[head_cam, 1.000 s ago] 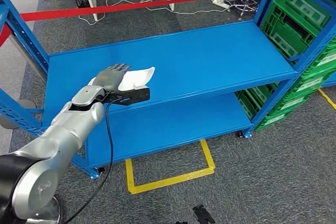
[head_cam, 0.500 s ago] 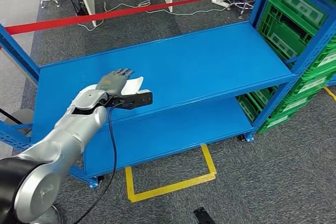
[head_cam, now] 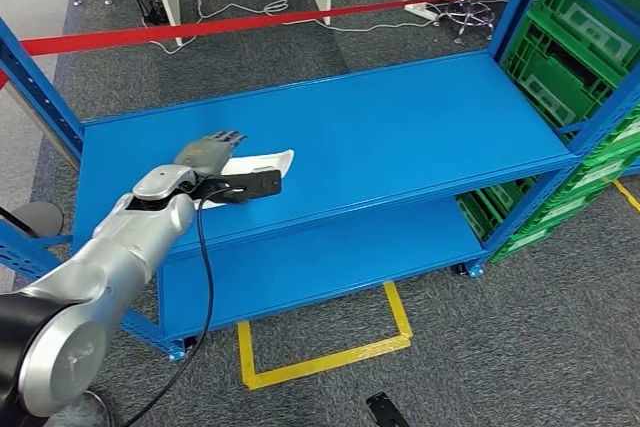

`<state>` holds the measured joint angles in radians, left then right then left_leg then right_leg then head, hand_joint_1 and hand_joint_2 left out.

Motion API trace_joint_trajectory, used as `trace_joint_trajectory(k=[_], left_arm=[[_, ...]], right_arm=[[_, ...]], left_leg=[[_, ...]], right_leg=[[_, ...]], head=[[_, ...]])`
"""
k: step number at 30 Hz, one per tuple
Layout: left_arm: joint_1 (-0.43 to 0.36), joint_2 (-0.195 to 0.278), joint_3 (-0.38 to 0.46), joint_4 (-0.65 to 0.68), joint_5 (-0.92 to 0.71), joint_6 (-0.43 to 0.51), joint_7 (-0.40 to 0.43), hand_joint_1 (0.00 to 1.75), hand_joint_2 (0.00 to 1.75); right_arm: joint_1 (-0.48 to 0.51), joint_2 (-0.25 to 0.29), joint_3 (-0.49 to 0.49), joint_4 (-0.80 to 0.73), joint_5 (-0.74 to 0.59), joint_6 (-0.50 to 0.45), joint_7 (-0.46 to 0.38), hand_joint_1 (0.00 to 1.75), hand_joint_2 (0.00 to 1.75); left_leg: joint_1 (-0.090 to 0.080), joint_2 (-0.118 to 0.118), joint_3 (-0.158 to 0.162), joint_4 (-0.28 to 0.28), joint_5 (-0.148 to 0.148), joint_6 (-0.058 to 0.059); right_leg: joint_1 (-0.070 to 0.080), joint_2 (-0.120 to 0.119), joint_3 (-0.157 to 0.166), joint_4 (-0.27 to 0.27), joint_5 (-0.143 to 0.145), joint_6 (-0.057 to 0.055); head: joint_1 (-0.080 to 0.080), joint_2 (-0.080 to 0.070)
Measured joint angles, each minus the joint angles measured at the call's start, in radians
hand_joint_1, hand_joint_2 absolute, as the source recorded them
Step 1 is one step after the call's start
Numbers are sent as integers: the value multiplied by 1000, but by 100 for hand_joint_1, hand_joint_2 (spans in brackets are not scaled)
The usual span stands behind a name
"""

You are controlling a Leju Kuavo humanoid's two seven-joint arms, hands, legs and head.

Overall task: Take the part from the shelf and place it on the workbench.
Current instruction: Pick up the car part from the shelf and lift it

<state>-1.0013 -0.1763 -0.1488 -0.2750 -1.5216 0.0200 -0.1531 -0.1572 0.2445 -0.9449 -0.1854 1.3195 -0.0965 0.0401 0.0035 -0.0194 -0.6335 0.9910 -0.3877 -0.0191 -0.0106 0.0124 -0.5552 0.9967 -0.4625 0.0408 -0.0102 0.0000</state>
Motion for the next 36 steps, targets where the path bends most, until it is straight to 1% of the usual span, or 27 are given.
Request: trace_joint_trajectory(k=[4, 7, 16, 26, 36], left_arm=[[-4, 0, 0, 0, 0, -4, 0, 0, 175], [-8, 1, 0, 0, 1, -18, 0, 0, 175], [-11, 4, 0, 0, 1, -55, 3, 0, 175], [-6, 16, -1, 4, 2, -81, 25, 0, 175], [10, 34, -1, 8, 15, -80, 39, 0, 175]], right_arm=[[0, 0, 0, 0, 0, 0, 0, 0, 175], [0, 0, 0, 0, 0, 0, 0, 0, 175], [0, 0, 0, 0, 0, 0, 0, 0, 175], [-2, 0, 0, 0, 0, 0, 0, 0, 175], [-1, 0, 0, 0, 3, 0, 0, 0, 175]], left_leg=[[-1, 0, 0, 0, 2, 3], [-1, 0, 1, 0, 3, 4], [1, 0, 2, -1, 5, 5], [0, 0, 2, -1, 5, 5], [0, 0, 2, -1, 5, 5]], right_leg=[[-1, 0, 0, -1, 2, 4], [0, 0, 0, -1, 3, 6], [1, 0, 0, 1, 3, 5], [1, 0, 1, 1, 3, 6], [1, 0, 1, 1, 3, 6]], head=[[0, 0], [0, 0], [0, 0], [0, 0], [0, 0]])
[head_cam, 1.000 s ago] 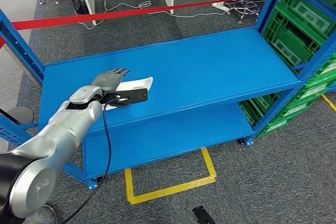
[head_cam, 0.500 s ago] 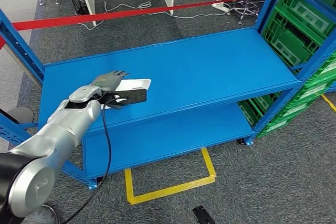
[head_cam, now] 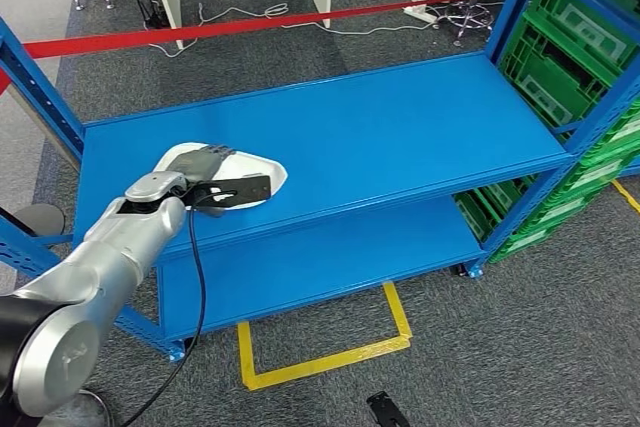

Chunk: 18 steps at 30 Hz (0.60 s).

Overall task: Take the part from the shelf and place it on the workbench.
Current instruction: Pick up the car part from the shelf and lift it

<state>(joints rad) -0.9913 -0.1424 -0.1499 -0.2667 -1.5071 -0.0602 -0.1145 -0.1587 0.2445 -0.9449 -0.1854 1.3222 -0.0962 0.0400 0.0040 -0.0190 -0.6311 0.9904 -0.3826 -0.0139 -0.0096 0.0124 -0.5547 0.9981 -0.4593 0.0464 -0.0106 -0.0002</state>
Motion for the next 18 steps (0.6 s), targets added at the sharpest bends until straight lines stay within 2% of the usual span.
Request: trace_joint_trajectory(k=[3, 7, 18], left_arm=[[1, 3, 2, 0, 9, 25, 1, 0, 175], [2, 6, 5, 0, 18, 53, -4, 0, 0], [1, 8, 6, 0, 24, 104, -10, 0, 0]], right_arm=[[1, 0, 0, 0, 2, -1, -2, 0, 175], [2, 0, 0, 0, 6, -1, -3, 0, 175], [2, 0, 0, 0, 6, -1, -3, 0, 175]], left_leg=[[0, 0, 0, 0, 0, 0], [0, 0, 0, 0, 0, 0], [0, 0, 0, 0, 0, 0]], right_leg=[[0, 0, 0, 0, 0, 0], [0, 0, 0, 0, 0, 0], [0, 0, 0, 0, 0, 0]], head=[[0, 0], [0, 0], [0, 0]])
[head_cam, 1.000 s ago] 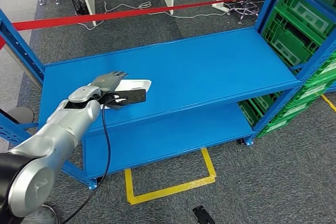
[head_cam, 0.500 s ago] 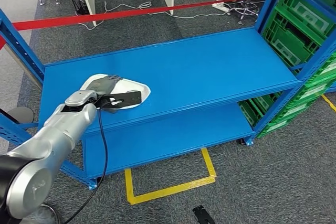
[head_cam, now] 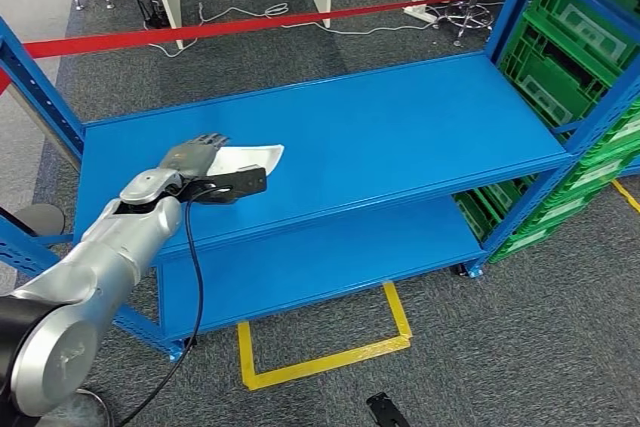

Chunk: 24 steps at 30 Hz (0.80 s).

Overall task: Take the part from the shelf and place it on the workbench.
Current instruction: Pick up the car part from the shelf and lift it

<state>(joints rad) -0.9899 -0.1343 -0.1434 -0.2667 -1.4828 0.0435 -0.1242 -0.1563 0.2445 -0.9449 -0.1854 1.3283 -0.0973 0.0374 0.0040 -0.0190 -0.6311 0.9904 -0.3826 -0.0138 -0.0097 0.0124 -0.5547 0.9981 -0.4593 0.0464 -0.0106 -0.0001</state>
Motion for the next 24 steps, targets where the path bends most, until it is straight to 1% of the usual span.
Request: trace_joint_trajectory(k=[9, 13, 24], left_arm=[[0, -2, 0, 0, -1, -1, 2, 0, 0], [0, -3, 0, 0, -4, -6, 4, 0, 175], [0, -3, 0, 0, -1, -36, 7, 0, 175]], right_arm=[[0, 0, 0, 0, 0, 0, 3, 0, 175], [0, 0, -1, 0, -1, 0, 3, 0, 175], [0, 0, -1, 0, -1, 0, 3, 0, 175]], left_leg=[[0, 0, 0, 0, 0, 0], [0, 0, 0, 0, 0, 0], [0, 0, 0, 0, 0, 0]], right_leg=[[0, 0, 0, 0, 0, 0], [0, 0, 0, 0, 0, 0], [0, 0, 0, 0, 0, 0]], head=[[0, 0], [0, 0], [0, 0]])
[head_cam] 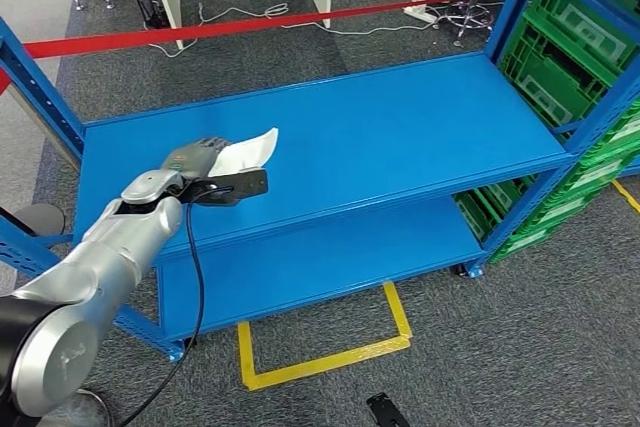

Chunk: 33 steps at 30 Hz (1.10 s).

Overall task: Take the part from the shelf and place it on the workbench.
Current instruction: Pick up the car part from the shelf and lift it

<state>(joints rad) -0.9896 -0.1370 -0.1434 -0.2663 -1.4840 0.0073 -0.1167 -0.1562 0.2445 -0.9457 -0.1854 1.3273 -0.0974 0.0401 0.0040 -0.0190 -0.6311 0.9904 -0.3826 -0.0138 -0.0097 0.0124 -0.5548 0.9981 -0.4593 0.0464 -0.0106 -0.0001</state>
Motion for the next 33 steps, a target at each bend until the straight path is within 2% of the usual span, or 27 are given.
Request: trace_joint_trajectory(k=[15, 33], left_arm=[[7, 6, 0, 0, 4, -37, 9, 0, 175], [49, 40, 22, 4, 29, -124, 55, 0, 175]], right_arm=[[0, 0, 0, 0, 2, 0, -1, 0, 175], [0, 0, 0, 0, 6, 1, -1, 0, 175]], left_leg=[[0, 0, 0, 0, 0, 0], [0, 0, 2, 0, 0, 0]], right_leg=[[0, 0, 0, 0, 0, 0], [0, -1, 3, 0, 0, 0]], head=[[0, 0], [0, 0]])
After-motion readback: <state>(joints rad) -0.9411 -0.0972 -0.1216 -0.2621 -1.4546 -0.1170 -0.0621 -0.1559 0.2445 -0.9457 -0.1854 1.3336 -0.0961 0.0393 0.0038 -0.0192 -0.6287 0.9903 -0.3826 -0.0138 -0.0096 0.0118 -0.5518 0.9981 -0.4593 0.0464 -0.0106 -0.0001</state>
